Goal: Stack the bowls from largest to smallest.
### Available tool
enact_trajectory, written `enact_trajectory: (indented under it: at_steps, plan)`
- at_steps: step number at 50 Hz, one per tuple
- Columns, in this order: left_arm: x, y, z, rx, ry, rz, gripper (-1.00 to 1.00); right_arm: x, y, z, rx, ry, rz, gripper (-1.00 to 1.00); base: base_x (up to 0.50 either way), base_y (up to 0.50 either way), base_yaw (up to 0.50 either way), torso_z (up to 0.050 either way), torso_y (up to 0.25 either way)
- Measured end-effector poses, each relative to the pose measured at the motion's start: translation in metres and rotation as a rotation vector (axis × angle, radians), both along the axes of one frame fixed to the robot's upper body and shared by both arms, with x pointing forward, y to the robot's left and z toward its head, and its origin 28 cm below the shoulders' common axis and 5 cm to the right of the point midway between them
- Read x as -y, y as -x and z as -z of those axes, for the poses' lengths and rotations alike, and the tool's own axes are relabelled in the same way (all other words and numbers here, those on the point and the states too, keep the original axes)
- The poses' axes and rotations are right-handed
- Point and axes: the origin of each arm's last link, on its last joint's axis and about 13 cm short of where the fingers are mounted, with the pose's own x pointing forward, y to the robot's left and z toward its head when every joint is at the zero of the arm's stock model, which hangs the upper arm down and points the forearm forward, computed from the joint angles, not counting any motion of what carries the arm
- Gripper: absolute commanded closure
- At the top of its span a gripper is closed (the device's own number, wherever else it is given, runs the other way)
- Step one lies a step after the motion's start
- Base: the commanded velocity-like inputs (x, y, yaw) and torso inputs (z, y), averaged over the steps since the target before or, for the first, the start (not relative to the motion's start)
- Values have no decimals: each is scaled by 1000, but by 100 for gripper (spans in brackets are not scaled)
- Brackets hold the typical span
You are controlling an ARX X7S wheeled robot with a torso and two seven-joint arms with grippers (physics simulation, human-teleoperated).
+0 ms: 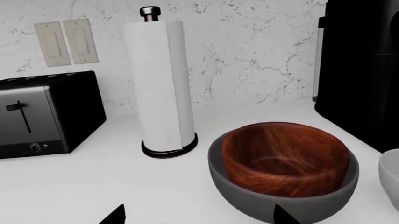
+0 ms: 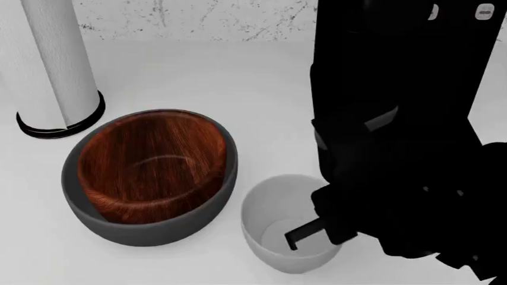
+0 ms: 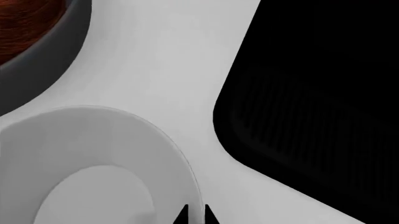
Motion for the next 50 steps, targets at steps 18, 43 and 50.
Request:
enact_trajectory:
  at_steps: [18,43,50]
  plan:
    - [0,0,2,-9,-3,3,-100,8,9,-24,60,-132,-10,100,0,0,0,0,0]
    - [-1,0,1,-1,0,-5,-100,-3,27,-110,218,-387,-28,100,0,0,0,0,0]
    - [-1,3,-2,11,5,-8,-100,-23,23,-124,209,-435,-52,100,0,0,0,0,0]
